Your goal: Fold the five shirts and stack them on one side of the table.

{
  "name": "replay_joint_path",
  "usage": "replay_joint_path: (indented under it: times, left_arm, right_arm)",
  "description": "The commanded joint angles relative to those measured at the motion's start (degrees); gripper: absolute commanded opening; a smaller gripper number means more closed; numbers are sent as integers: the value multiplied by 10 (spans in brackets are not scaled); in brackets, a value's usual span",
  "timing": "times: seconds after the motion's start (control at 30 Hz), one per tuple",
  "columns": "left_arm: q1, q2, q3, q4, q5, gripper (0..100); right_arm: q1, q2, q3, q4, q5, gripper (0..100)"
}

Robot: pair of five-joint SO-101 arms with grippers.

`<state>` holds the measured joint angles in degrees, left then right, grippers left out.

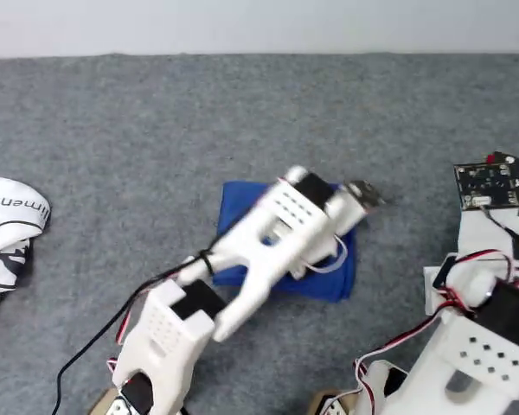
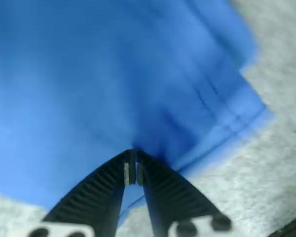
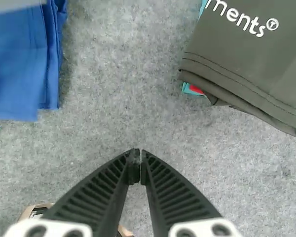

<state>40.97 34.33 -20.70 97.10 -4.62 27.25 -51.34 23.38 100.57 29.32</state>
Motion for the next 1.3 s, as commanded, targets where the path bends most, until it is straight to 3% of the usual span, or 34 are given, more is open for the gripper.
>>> replay_joint_path:
  times: [0.0,0.2,0.4,0.53,0.7,0.9,1.07,1.27]
  left_arm:
    - [10,13,-5,-40,-3,13]
    - [-14,23,-82,16,-3,13]
    - [-128,-33,-140,35,-4,13]
    - [-192,-130,-110,35,-6,13]
    - [-270,-265,-3,34,-9,13]
    - [-364,-370,79,28,-51,13]
    - [-473,-396,96,29,-57,13]
    - [-616,-418,95,32,-91,13]
  right_arm:
    - [8,-13,-4,22,4,28]
    - [8,-15,-4,22,4,28]
    - [5,-9,-4,20,4,29]
    - [-16,15,-4,17,1,29]
    - [-112,88,-5,0,-11,30]
    - [-240,171,-5,-138,-128,30]
    - [-324,278,-5,-284,-135,30]
    - [-332,424,-7,-462,-131,30]
